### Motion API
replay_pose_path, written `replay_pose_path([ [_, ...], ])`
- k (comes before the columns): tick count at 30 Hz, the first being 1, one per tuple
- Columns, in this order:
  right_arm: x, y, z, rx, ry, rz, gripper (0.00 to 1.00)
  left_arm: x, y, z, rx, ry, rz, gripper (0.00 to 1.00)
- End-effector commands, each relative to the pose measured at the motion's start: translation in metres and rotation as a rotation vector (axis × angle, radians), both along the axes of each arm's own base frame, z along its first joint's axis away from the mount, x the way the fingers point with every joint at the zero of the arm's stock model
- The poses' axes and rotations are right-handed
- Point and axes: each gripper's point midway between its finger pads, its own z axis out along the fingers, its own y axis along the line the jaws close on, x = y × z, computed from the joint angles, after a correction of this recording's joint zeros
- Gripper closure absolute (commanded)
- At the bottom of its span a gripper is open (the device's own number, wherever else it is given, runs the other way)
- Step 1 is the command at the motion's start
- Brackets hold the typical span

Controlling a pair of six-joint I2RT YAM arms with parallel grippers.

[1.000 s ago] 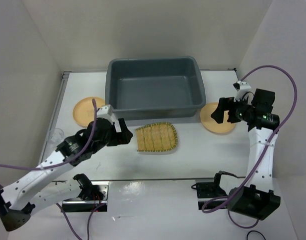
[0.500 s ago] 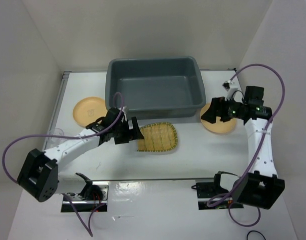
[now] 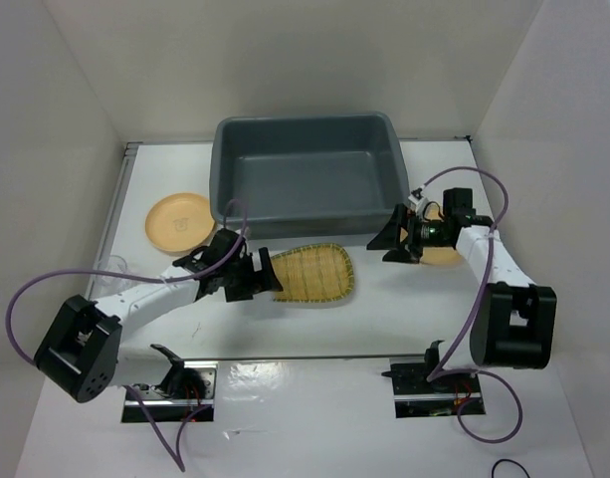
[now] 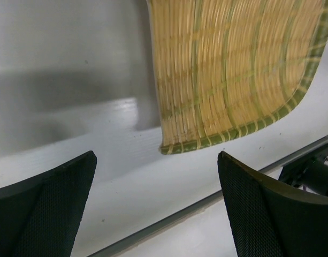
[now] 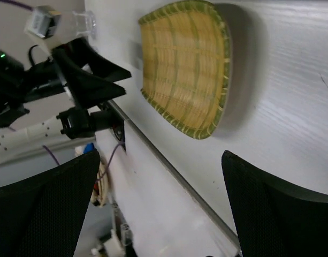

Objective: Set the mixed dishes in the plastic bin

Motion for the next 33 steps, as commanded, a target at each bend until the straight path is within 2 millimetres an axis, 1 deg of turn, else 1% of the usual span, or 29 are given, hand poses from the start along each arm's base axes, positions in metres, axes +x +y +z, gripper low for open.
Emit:
replay_pose_path([
  [1, 0.010, -0.002, -0.023, 0.012, 0.121, -0.118, 0.02, 0.025, 0.008, 0.017, -0.032, -0.080, 0.083, 0.00],
  [3, 0.007, -0.008, -0.040, -0.042, 0.177, -0.168, 0.02, 0.033, 0.008, 0.020, -0.051, -0.092, 0.092, 0.00],
  [4, 0.001, -0.008, -0.048, -0.050, 0.201, -0.173, 0.02, 0.031, 0.007, 0.011, -0.043, -0.062, 0.086, 0.00],
  [5, -0.002, -0.008, -0.053, -0.046, 0.231, -0.178, 0.02, 0.036, 0.005, 0.013, -0.059, -0.056, 0.094, 0.00],
  [6, 0.000, -0.012, -0.060, -0.080, 0.241, -0.198, 0.02, 0.036, 0.003, 0.011, -0.065, -0.040, 0.095, 0.00],
  [7, -0.004, -0.006, -0.064, -0.087, 0.250, -0.186, 0.02, 0.037, 0.003, 0.002, -0.053, -0.018, 0.096, 0.00],
  [8, -0.003, -0.001, -0.067, -0.099, 0.252, -0.176, 0.02, 0.038, -0.004, 0.004, -0.068, -0.019, 0.087, 0.00],
  [9, 0.004, 0.004, -0.065, -0.119, 0.203, -0.162, 0.02, 0.037, -0.004, -0.003, -0.061, 0.008, 0.096, 0.00],
  [10, 0.001, 0.018, -0.069, -0.115, 0.227, -0.130, 0.02, 0.035, -0.010, -0.005, -0.054, 0.002, 0.078, 0.00],
  [12, 0.006, 0.022, -0.074, -0.115, 0.233, -0.135, 0.02, 0.037, -0.013, -0.010, -0.051, 0.021, 0.098, 0.00],
  [13, 0.009, 0.024, -0.077, -0.128, 0.232, -0.131, 0.02, 0.038, -0.018, -0.011, -0.057, 0.011, 0.085, 0.00],
  [14, 0.010, 0.022, -0.087, -0.140, 0.254, -0.135, 0.02, 0.035, -0.021, -0.014, -0.057, 0.027, 0.087, 0.00],
  [15, 0.016, 0.019, -0.091, -0.168, 0.233, -0.140, 0.02, 0.036, -0.022, -0.020, -0.057, 0.041, 0.097, 0.00],
  [16, 0.018, 0.020, -0.097, -0.185, 0.230, -0.138, 0.02, 0.038, -0.026, -0.019, -0.055, 0.031, 0.090, 0.00],
  [17, 0.015, 0.027, -0.106, -0.204, 0.232, -0.104, 0.02, 0.035, -0.029, -0.023, -0.052, 0.047, 0.086, 0.00],
  [18, 0.020, 0.033, -0.106, -0.202, 0.208, -0.089, 0.02, 0.040, -0.031, -0.025, -0.050, 0.047, 0.099, 0.00],
  [19, 0.019, 0.038, -0.109, -0.204, 0.208, -0.074, 0.02, 0.036, -0.034, -0.028, -0.043, 0.056, 0.087, 0.00],
  [20, 0.017, 0.047, -0.112, -0.205, 0.214, -0.049, 0.02, 0.035, -0.038, -0.030, -0.039, 0.061, 0.077, 0.00],
  [21, 0.020, 0.052, -0.112, -0.205, 0.204, -0.036, 0.02, 0.035, -0.038, -0.030, -0.039, 0.061, 0.077, 0.00],
  [23, 0.025, 0.055, -0.118, -0.228, 0.172, -0.018, 0.02, 0.031, -0.039, -0.038, -0.025, 0.081, 0.067, 0.00],
  [24, 0.027, 0.059, -0.124, -0.234, 0.171, 0.000, 0.02, 0.028, -0.042, -0.038, -0.024, 0.082, 0.056, 0.00],
  [26, 0.035, 0.058, -0.132, -0.248, 0.144, 0.008, 0.06, 0.027, -0.045, -0.040, -0.024, 0.082, 0.047, 0.00],
  [27, 0.036, 0.059, -0.137, -0.252, 0.160, 0.010, 0.08, 0.026, -0.044, -0.043, -0.019, 0.089, 0.047, 0.00],
  [28, 0.037, 0.059, -0.140, -0.254, 0.152, 0.016, 0.15, 0.025, -0.045, -0.043, -0.025, 0.094, 0.042, 0.00],
  [29, 0.039, 0.062, -0.135, -0.232, 0.146, 0.028, 0.19, 0.026, -0.046, -0.046, -0.024, 0.095, 0.042, 0.00],
  [30, 0.038, 0.063, -0.134, -0.223, 0.140, 0.041, 0.23, 0.022, -0.049, -0.045, -0.030, 0.100, 0.027, 0.00],
  [31, 0.036, 0.068, -0.132, -0.209, 0.132, 0.057, 0.26, 0.023, -0.050, -0.048, -0.030, 0.100, 0.026, 0.00],
  [32, 0.035, 0.070, -0.130, -0.194, 0.126, 0.075, 0.33, 0.022, -0.051, -0.051, -0.034, 0.113, 0.020, 0.00],
  [33, 0.031, 0.075, -0.129, -0.185, 0.126, 0.091, 0.39, 0.019, -0.056, -0.053, -0.044, 0.119, 0.002, 0.00],
])
